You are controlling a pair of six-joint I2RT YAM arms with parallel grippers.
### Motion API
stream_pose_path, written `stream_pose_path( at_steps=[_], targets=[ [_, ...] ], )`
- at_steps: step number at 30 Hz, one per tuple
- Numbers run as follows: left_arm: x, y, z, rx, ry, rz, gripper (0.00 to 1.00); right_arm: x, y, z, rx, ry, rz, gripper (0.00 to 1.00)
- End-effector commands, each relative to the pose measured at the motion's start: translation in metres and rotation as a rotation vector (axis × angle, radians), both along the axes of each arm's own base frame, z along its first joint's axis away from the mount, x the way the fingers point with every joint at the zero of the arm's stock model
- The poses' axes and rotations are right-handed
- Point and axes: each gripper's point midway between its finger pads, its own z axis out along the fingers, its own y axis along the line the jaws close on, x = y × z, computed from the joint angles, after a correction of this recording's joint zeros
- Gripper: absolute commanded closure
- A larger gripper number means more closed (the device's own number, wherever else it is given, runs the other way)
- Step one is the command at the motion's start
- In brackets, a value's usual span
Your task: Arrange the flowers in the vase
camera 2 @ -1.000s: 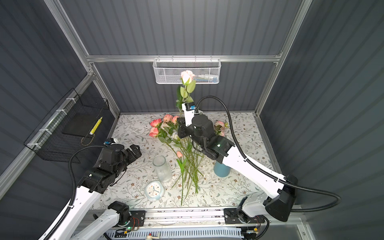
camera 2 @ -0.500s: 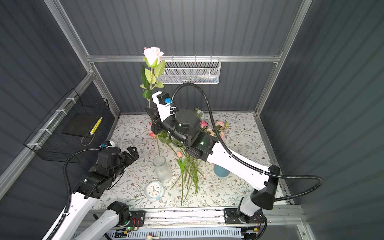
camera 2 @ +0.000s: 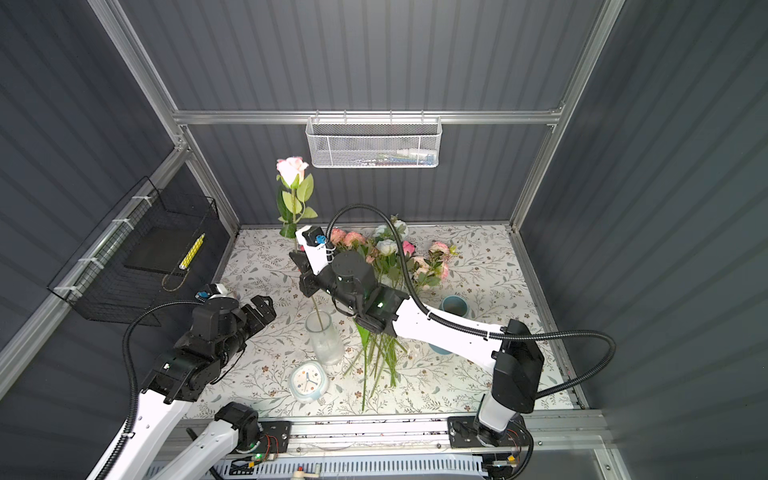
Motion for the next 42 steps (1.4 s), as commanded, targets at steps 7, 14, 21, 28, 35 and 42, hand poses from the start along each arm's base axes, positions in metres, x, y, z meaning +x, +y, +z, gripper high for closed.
stream_pose_path(
  at_steps=[7,14,21,28,35,42],
  targets=[
    [-0.002,-0.008,-0.017,-0.028,0.036,-0.032,0.00,-0.020,-0.014,-0.031,0.013,0.120,0.037,0.71],
    [0.002,-0.017,-0.022,-0.045,0.057,-0.072,0.00,-0.038,-0.033,-0.035,0.020,0.181,0.073,0.40],
    [0.002,-0.019,-0.024,-0.048,0.055,-0.079,0.00,-0.046,-0.080,-0.042,0.050,0.231,-0.010,0.26],
    [0.001,-0.019,-0.028,-0.045,0.064,-0.087,0.00,-0.033,-0.146,-0.095,0.025,0.368,-0.204,0.24],
    [0.000,-0.020,-0.034,-0.045,0.078,-0.093,0.00,-0.001,-0.189,-0.188,0.022,0.728,-0.336,0.41],
    [-0.002,-0.020,-0.037,-0.047,0.087,-0.094,0.00,0.015,-0.191,-0.250,-0.130,0.918,-0.513,0.61]
  ],
)
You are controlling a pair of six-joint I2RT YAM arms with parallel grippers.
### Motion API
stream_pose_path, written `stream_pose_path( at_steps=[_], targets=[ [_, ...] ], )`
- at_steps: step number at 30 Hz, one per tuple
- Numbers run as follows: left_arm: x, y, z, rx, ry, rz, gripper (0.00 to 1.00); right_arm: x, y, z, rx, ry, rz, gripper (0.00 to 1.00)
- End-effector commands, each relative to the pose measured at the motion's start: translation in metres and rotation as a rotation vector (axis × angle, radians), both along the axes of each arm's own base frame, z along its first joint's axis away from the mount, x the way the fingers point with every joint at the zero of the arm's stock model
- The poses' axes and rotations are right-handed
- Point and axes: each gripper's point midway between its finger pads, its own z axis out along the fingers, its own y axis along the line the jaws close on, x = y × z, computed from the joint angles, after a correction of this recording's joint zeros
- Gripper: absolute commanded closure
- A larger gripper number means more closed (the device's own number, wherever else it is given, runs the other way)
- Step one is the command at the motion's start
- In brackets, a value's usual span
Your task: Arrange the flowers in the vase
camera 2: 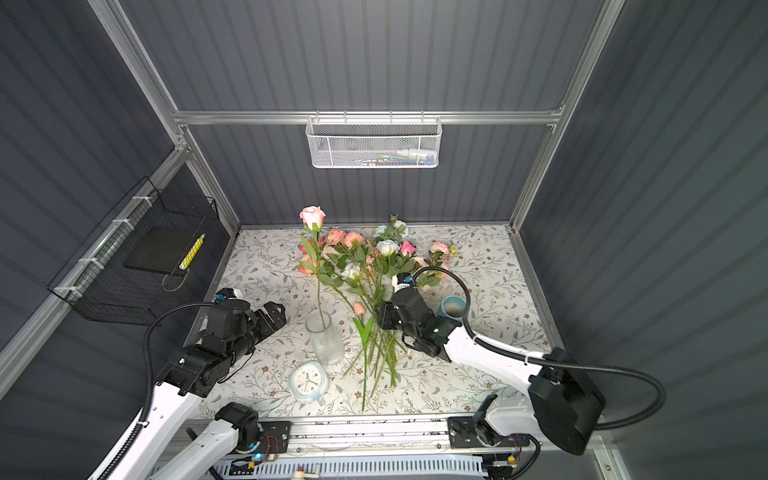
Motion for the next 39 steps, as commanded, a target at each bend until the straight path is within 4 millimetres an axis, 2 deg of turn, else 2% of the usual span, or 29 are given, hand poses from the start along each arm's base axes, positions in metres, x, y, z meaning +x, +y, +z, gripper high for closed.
stream_pose_path(
  at_steps=[1,5,13,22,32,39],
  targets=[
    [-0.002,0.000,-0.001,-0.004,0.001,-0.007,0.00,0.003,-0.004,-0.018,-0.043,0.123,-0.095,0.62],
    [-0.003,0.001,-0.001,-0.007,-0.003,-0.006,0.00,0.005,-0.011,-0.038,-0.084,0.167,-0.193,0.59],
    [-0.003,-0.001,-0.004,-0.014,-0.001,-0.010,0.00,0.014,-0.016,-0.061,-0.174,0.186,-0.273,0.62],
    [-0.005,-0.001,-0.006,-0.017,0.000,-0.013,0.00,0.026,-0.012,-0.069,-0.234,0.181,-0.287,0.65],
    [-0.006,0.000,-0.003,-0.017,-0.011,-0.011,0.00,0.018,-0.019,-0.086,-0.249,0.220,-0.301,0.66],
    [-0.006,0.000,-0.005,-0.015,-0.005,-0.009,0.00,0.024,-0.017,-0.092,-0.261,0.217,-0.303,0.67]
  ],
)
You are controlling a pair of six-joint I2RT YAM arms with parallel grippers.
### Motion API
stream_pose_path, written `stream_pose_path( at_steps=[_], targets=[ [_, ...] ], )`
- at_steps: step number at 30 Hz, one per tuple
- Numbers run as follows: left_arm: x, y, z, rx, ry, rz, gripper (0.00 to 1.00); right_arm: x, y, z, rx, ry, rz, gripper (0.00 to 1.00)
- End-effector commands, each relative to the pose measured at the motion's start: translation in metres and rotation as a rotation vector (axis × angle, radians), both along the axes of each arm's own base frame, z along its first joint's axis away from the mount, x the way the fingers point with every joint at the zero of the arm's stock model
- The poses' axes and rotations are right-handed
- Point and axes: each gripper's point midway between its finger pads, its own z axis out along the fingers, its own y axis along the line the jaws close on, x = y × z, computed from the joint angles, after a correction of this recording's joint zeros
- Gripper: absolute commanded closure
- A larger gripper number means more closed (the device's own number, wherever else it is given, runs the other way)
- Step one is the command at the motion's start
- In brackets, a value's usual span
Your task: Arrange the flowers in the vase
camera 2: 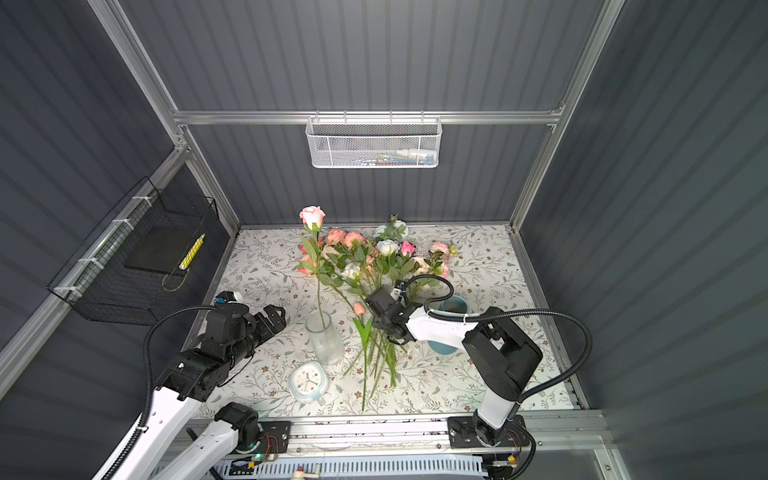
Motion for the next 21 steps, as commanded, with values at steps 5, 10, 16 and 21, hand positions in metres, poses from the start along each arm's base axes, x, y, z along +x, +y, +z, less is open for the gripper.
stream_pose_path(
  at_steps=[5,10,16,21],
  targets=[
    [-0.001,0.000,-0.001,-0.005,0.001,-0.002,0.00,0.005,-0.007,-0.014,-0.045,0.014,-0.027,0.69],
    [-0.001,0.001,-0.001,-0.005,-0.002,0.000,0.00,0.008,-0.006,-0.011,-0.043,-0.002,-0.020,0.84],
    [-0.001,0.000,0.000,-0.010,-0.001,-0.002,0.00,0.011,-0.005,0.006,-0.025,-0.058,-0.003,1.00],
    [-0.001,-0.002,0.004,-0.021,-0.010,-0.005,0.00,0.014,-0.001,0.029,0.010,-0.120,0.034,1.00]
  ],
)
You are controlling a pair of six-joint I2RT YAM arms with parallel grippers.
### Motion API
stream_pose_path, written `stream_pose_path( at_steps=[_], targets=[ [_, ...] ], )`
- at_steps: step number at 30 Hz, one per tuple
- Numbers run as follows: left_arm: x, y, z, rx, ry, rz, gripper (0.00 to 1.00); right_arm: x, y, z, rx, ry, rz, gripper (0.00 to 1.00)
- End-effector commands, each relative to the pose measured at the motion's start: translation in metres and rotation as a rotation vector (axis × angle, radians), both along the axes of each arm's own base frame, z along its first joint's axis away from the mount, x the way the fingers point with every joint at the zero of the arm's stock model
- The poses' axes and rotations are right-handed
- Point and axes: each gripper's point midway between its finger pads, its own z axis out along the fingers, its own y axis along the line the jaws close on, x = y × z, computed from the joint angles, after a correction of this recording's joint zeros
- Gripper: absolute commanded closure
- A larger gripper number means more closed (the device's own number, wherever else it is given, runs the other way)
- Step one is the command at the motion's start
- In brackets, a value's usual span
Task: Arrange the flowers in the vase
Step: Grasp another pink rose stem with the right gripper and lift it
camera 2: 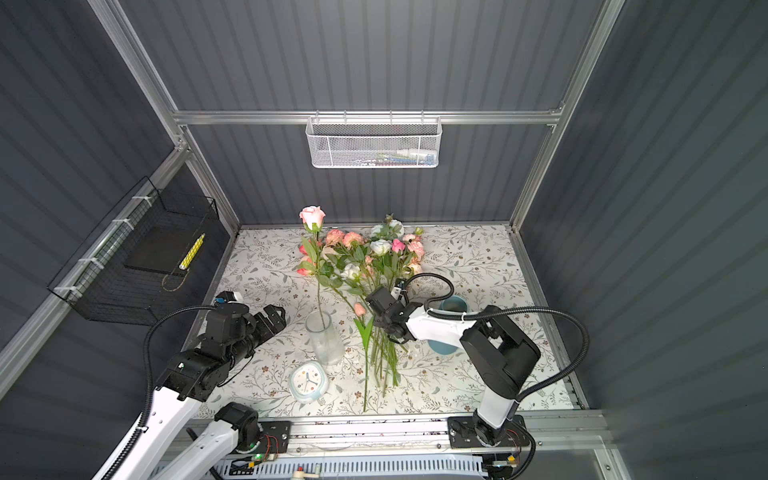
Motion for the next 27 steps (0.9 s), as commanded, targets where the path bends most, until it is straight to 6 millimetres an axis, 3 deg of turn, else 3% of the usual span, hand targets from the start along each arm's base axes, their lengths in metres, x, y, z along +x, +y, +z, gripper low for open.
stream_pose_path(
  at_steps=[1,12,16,21,27],
  targets=[
    [0.000,-0.001,0.005,-0.018,-0.012,-0.002,0.00,0.005,0.002,0.027,0.025,-0.092,0.032,1.00],
    [0.001,-0.002,0.023,-0.030,-0.049,-0.010,0.00,0.006,-0.003,0.114,0.097,-0.378,0.129,1.00],
    [0.003,-0.005,0.039,-0.033,-0.087,-0.035,0.00,0.005,-0.010,0.150,0.087,-0.482,0.153,1.00],
    [0.001,-0.016,0.092,-0.046,-0.241,-0.136,0.00,-0.016,-0.008,0.211,0.182,-0.650,0.273,1.00],
    [-0.020,-0.034,0.181,-0.124,-0.538,-0.291,0.01,-0.070,0.016,0.301,0.244,-0.900,0.503,1.00]
  ],
)
